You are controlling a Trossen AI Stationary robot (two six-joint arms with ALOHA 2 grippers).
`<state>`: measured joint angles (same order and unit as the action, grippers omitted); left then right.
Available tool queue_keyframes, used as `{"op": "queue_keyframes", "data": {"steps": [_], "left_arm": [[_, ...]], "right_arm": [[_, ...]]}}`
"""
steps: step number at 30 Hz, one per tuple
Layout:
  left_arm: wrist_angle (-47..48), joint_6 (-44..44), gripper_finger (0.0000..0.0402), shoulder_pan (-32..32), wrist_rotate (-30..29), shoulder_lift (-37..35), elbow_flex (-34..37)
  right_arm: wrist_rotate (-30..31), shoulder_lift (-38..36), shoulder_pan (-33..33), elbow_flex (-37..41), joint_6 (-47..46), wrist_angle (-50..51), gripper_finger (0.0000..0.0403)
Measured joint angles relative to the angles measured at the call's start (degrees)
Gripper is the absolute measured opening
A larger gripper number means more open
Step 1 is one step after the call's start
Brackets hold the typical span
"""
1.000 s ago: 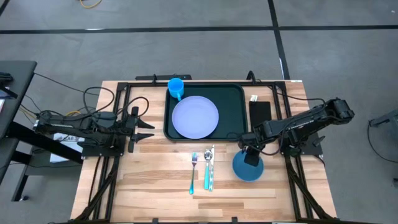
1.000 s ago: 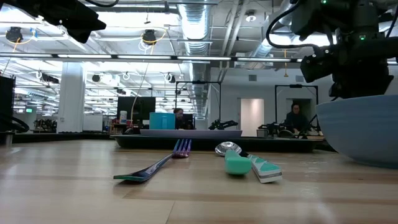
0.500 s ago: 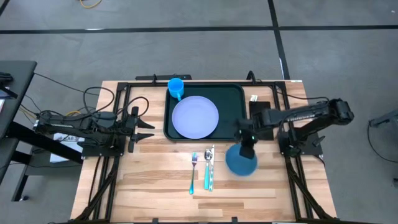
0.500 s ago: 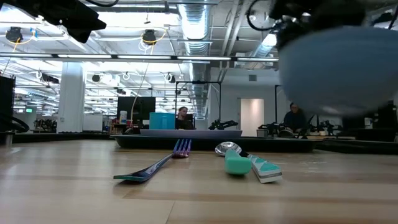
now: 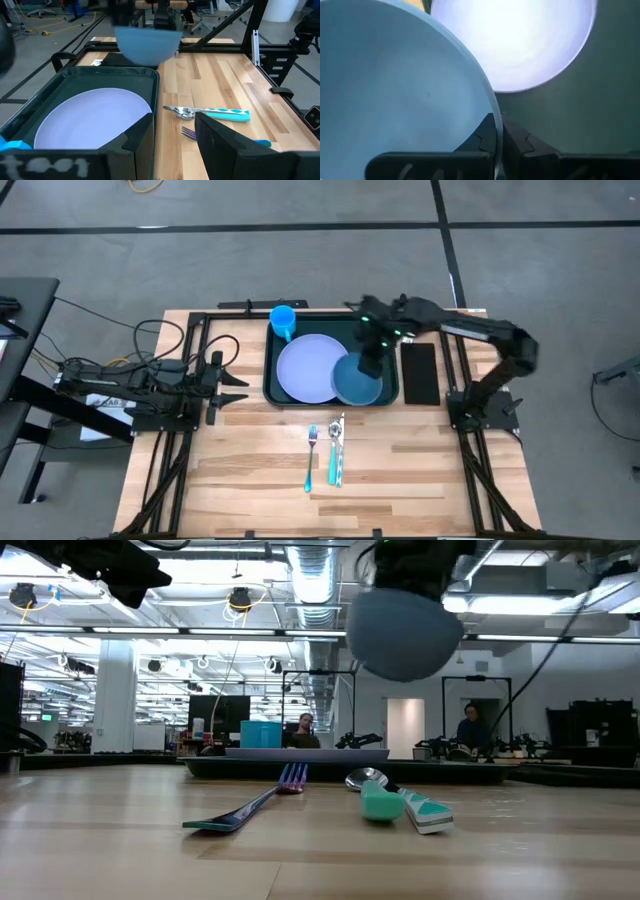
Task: Set up tray
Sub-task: Put the blue bowl on the violet plate
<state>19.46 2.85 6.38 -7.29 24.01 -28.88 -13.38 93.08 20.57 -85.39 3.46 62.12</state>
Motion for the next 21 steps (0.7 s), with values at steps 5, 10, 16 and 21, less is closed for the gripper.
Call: {"op": "queue_keyframes", "data": {"steps": [5,10,16,21], "left_arm": [[0.02,0.00,0.0133,0.00,-0.02,-0.02,0.00],[0.85,-0.54,0.0133,0.00,-0.06,0.00,0.00],[0.25,1.42,0.0133,0.00,-0.11,0.00,0.00],[-1.14,4.87,0.0133,0.01,-0.20,0.00,0.00]], "right_arm": [[-0.11,13.70,2.01,-16.41,8.60,7.42,0.0001],[-0.05,25.40,4.81,-30.41,13.11,11.15,0.0000],[-0.21,36.04,7.34,-41.12,14.88,14.70,0.0000],[0.00,42.00,7.31,-46.61,16.61,15.77,0.0000]]}}
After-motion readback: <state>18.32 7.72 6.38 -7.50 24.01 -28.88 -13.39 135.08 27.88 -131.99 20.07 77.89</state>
